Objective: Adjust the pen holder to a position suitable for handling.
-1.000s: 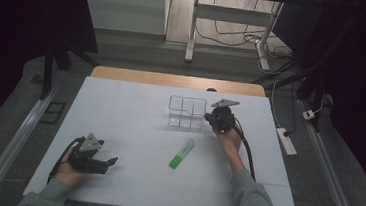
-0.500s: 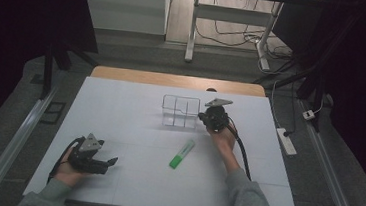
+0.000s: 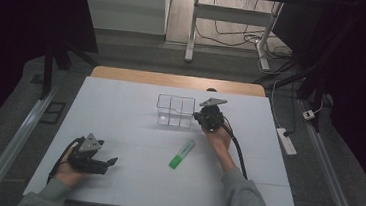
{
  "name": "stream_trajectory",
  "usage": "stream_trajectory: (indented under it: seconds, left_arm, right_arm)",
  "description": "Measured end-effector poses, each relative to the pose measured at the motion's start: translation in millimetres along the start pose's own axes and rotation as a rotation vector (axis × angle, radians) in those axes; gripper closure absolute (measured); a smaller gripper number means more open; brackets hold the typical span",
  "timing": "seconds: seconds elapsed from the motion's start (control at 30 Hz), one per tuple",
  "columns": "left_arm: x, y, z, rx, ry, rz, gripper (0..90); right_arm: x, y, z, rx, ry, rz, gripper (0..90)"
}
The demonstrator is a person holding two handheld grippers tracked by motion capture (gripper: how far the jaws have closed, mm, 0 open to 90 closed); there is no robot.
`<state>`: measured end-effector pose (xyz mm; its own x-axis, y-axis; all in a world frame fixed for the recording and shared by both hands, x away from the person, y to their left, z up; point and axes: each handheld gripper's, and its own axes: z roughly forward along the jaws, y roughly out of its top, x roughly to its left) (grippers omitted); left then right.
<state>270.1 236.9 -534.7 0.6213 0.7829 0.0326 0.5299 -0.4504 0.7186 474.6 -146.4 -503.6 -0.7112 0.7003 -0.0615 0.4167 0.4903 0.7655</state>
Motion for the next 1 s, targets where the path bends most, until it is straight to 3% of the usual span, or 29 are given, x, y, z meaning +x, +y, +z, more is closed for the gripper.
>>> stream_trajectory:
  seconds: [0.33,0.6,1.0]
  left_arm:
    - [0.3,-0.2,0.2,0.001,0.001,0.0,17.9]
    - [0.8,-0.7,-0.6,-0.003,0.001,-0.001,17.9]
    - [0.7,-0.4,0.4,0.0,0.001,0.0,17.8]
  right_arm:
    - [-0.7,-0.1,-1.8,-0.004,-0.009,-0.012,89.3]
    - [-9.7,-1.5,-19.9,-0.029,-0.015,0.001,89.3]
    - [-22.4,-15.2,-49.0,-0.026,-0.014,0.007,89.3]
